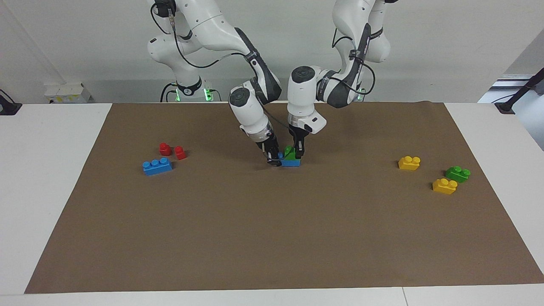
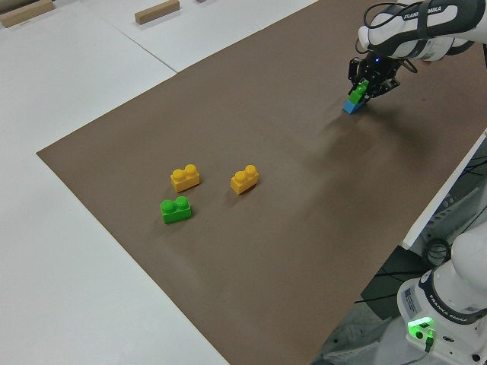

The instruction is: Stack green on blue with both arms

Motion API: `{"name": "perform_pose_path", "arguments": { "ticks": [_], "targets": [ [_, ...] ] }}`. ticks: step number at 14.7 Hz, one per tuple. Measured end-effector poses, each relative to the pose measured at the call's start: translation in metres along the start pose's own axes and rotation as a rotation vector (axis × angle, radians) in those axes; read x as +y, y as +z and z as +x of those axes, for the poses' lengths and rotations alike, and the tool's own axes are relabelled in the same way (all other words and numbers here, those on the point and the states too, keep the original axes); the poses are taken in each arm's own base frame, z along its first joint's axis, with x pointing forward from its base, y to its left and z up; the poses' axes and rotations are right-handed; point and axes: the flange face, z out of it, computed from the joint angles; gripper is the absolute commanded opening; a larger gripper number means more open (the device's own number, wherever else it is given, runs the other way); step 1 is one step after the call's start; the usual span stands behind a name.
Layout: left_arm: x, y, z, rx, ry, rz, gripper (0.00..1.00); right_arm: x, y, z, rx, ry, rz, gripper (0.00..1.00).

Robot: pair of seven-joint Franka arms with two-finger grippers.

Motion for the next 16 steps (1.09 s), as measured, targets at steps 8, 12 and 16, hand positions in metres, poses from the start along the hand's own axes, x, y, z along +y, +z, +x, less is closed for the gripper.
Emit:
{"name": "perform_pose_path", "arguments": {
  "ticks": [8,12,16],
  "targets": [
    [0.017,-0.001,0.017,0.006,-0.032,-0.014,1.0,-0.001,0.002,0.01,-0.026,0.081,-0.011,0.85],
    [0.039,-0.013,0.042,0.002,-0.046,-0.037,1.0,-0.002,0.002,0.014,-0.025,0.091,-0.012,0.88],
    [0.063,-0.027,0.081,0.021,-0.03,-0.036,1.0,-0.012,-0.002,0.027,-0.023,0.118,-0.004,0.9]
  ]
}}
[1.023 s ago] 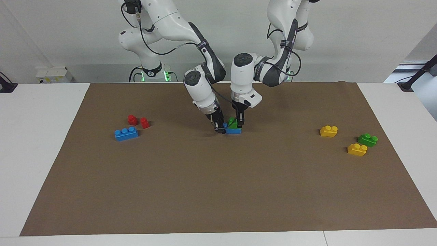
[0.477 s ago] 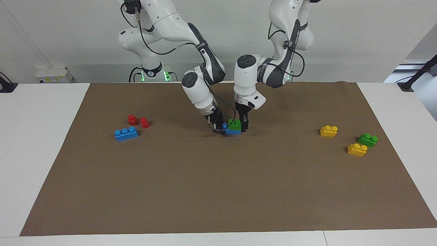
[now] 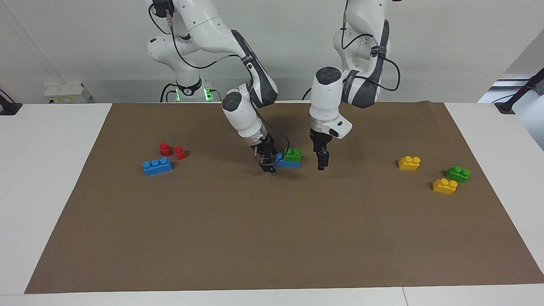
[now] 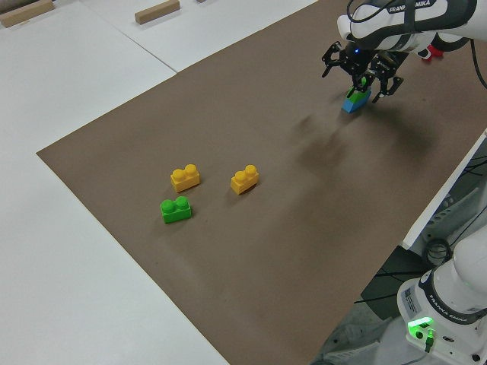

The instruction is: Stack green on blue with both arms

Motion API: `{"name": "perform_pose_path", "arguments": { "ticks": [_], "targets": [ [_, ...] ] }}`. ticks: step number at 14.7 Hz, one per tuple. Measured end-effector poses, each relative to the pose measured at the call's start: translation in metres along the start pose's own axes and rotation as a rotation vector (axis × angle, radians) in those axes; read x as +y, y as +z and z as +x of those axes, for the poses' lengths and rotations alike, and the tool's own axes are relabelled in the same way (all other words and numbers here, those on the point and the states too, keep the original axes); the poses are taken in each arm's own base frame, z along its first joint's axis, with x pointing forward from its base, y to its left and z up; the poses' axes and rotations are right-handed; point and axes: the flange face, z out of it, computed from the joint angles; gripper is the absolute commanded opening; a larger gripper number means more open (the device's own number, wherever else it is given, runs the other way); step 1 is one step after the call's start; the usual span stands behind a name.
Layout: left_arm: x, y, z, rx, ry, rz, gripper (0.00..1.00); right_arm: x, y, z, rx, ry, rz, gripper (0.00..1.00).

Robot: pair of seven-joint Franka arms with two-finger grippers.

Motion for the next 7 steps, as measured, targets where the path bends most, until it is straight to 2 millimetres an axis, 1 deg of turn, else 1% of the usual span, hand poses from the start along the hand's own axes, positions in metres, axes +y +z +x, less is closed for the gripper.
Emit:
{"name": "perform_pose_path", "arguments": {
  "ticks": [3,5,7],
  "targets": [
    [0.019,-0.008,0.04,0.022,0.031,0.011,1.0,-0.013,-0.007,0.016,0.005,-0.006,-0.015,0.9],
    [0.029,-0.011,0.07,0.034,0.078,0.021,1.0,-0.025,-0.017,0.03,0.004,-0.028,-0.035,0.92],
    [0.035,-0.012,0.093,0.044,0.15,0.036,1.0,-0.039,-0.033,0.047,-0.002,-0.058,-0.053,1.0]
  ]
}}
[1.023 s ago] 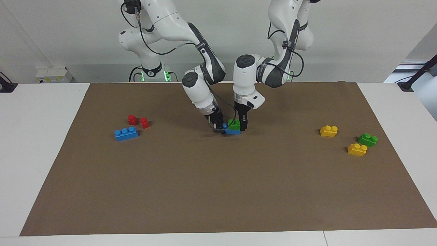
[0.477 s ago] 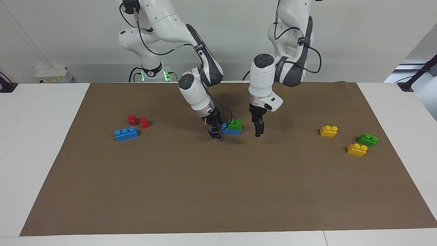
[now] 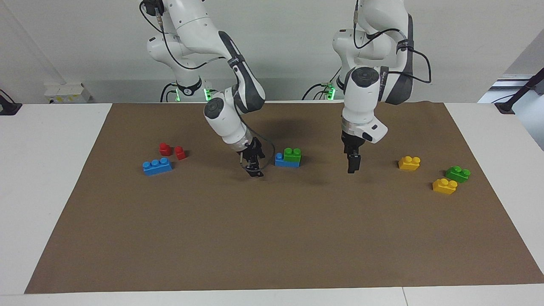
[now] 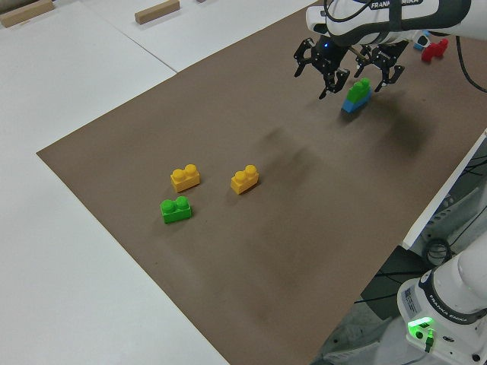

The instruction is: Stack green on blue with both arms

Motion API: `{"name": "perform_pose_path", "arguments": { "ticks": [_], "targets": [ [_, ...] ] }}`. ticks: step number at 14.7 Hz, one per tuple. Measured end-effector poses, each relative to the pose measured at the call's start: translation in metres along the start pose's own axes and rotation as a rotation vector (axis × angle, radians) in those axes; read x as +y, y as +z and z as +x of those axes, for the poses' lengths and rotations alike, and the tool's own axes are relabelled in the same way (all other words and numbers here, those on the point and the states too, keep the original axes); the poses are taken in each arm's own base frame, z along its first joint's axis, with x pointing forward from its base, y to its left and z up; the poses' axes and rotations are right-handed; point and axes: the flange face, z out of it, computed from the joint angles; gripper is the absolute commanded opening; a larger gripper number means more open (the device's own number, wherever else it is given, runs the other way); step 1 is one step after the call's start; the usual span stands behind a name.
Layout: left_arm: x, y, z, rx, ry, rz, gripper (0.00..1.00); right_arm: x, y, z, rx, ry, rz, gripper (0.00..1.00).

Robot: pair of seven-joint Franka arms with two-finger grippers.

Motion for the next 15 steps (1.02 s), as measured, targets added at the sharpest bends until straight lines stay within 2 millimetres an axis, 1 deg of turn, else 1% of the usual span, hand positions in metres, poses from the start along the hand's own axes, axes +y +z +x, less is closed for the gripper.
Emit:
{"name": "perform_pose_path", "arguments": {
  "ticks": [2,5,9,11,12,14,15],
  "targets": [
    [0.003,-0.001,0.016,0.008,0.096,0.018,1.0,-0.012,-0.022,0.019,-0.012,-0.064,-0.015,1.0],
    [0.007,-0.005,0.04,0.014,0.257,0.039,1.0,-0.023,-0.058,0.039,-0.04,-0.22,-0.031,1.0],
    [0.013,-0.01,0.089,0.016,0.474,0.068,1.0,-0.035,-0.106,0.072,-0.067,-0.468,-0.056,1.0],
    [0.015,-0.014,0.111,0.014,0.575,0.08,1.0,-0.045,-0.138,0.092,-0.049,-0.568,-0.103,1.0],
    [0.015,-0.015,0.12,0.012,0.631,0.084,1.0,-0.05,-0.158,0.102,-0.034,-0.624,-0.136,1.0],
    [0.016,-0.019,0.129,0.006,0.749,0.093,1.0,-0.059,-0.193,0.115,-0.007,-0.732,-0.188,1.0],
    [0.017,-0.021,0.131,0.002,0.812,0.101,1.0,-0.062,-0.207,0.12,0.002,-0.785,-0.208,1.0]
  ]
}}
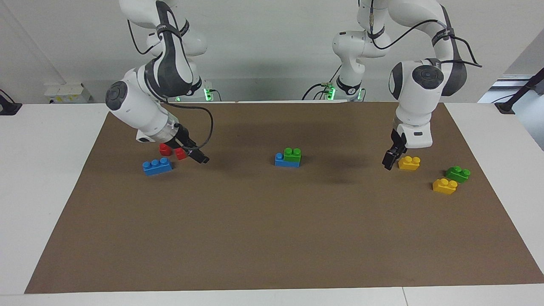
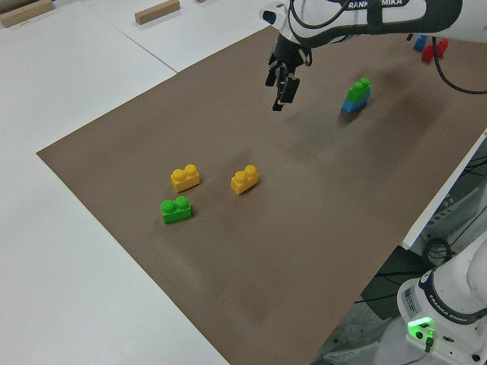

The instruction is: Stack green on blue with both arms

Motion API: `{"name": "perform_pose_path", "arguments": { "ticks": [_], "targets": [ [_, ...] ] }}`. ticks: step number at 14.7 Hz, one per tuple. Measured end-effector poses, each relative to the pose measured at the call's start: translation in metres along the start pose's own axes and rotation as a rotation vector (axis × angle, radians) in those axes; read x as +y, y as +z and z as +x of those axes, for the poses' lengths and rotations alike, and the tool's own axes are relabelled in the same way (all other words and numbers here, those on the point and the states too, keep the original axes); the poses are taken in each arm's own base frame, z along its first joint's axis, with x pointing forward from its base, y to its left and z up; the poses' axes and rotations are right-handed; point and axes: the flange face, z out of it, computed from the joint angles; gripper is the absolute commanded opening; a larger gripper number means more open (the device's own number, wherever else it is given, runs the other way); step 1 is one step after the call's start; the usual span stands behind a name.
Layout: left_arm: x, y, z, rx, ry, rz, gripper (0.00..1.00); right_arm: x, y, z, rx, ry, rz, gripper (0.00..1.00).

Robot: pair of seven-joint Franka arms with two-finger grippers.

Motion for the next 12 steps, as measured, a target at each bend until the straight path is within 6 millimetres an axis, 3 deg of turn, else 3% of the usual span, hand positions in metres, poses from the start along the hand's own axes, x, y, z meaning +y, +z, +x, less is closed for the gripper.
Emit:
{"name": "perform_pose_path", "arguments": {
  "ticks": [5,12],
  "targets": [
    [-0.02,-0.014,0.018,-0.031,0.289,0.028,1.0,0.016,-0.049,0.01,0.049,-0.271,-0.082,1.0],
    [-0.034,-0.053,0.029,-0.157,0.448,-0.041,1.0,0.038,-0.096,-0.007,0.097,-0.592,-0.201,1.0]
  ]
}}
